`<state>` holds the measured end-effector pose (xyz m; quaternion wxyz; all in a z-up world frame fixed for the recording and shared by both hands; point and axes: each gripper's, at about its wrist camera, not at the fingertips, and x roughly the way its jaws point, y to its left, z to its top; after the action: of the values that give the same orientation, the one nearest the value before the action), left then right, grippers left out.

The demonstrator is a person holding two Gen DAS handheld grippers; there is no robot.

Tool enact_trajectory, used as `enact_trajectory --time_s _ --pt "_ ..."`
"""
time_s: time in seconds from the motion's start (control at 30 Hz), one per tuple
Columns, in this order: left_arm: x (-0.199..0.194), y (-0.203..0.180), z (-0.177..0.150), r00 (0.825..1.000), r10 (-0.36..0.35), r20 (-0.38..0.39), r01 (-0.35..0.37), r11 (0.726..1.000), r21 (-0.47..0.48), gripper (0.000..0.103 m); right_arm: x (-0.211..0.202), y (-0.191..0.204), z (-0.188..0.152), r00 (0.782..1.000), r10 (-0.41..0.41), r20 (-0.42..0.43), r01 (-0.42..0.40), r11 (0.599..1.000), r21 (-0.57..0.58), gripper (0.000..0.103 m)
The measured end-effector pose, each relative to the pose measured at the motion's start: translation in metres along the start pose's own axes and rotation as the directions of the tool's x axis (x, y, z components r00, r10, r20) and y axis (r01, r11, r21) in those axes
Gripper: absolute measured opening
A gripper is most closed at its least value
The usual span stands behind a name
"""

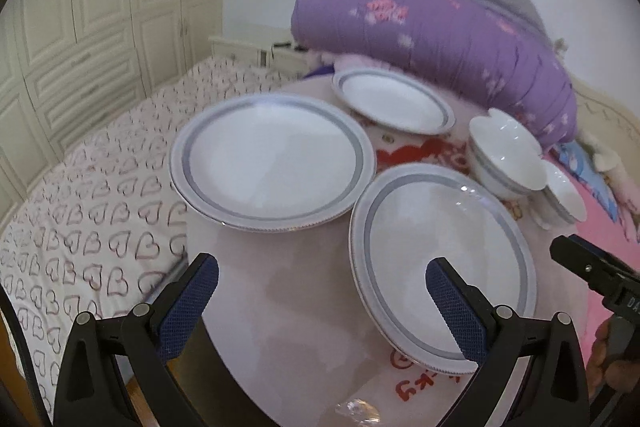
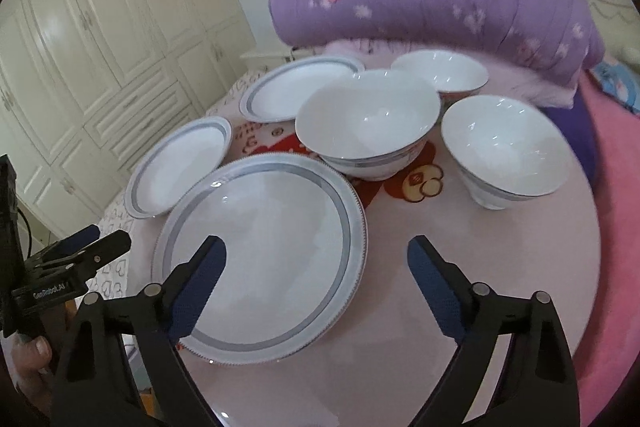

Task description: Organize plates and bowls

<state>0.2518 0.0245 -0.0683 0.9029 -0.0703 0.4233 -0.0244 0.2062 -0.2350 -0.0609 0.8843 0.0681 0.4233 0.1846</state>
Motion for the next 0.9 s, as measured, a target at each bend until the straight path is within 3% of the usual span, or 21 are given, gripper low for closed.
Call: enact_trajectory --time_s 0.23,0.33,0.4,0.7,0.83,0.9 --pt "0.044 -0.004 0.040 0.997 -0.006 -0.082 0.003 0.999 -0.037 0.094 0.022 -0.010 0.004 0.998 0.032 -0.059 -0.032 0.999 0.013 0.084" --pt "0.062 -0.008 0.050 0.993 -0.010 -0.119 0.004 0.999 -0.052 0.084 0.032 -0.012 0.008 0.995 0.055 -0.082 -0.054 0.998 0.015 0.080" --pt "0.077 -0.008 0.057 0.987 -0.027 -0.160 0.016 0.997 -0.073 0.072 0.039 -0.013 0.009 0.993 0.068 -0.097 -0.067 0.998 0.016 0.077" --pt "0.116 -0.010 0.080 0.973 -0.074 -0.219 0.046 0.991 -0.128 0.046 0.062 -0.021 0.015 0.979 0.118 -0.169 -0.116 0.993 0.023 0.057" --pt "0.125 -0.012 0.078 0.967 -0.112 -0.230 0.085 0.989 -0.124 0.028 0.070 -0.019 0.013 0.977 0.099 -0.188 -0.097 0.995 0.018 0.052" --pt "0.130 -0.015 0.080 0.962 -0.134 -0.239 0.113 0.988 -0.101 0.020 0.071 -0.022 0.013 0.979 0.080 -0.185 -0.075 0.996 0.037 0.043"
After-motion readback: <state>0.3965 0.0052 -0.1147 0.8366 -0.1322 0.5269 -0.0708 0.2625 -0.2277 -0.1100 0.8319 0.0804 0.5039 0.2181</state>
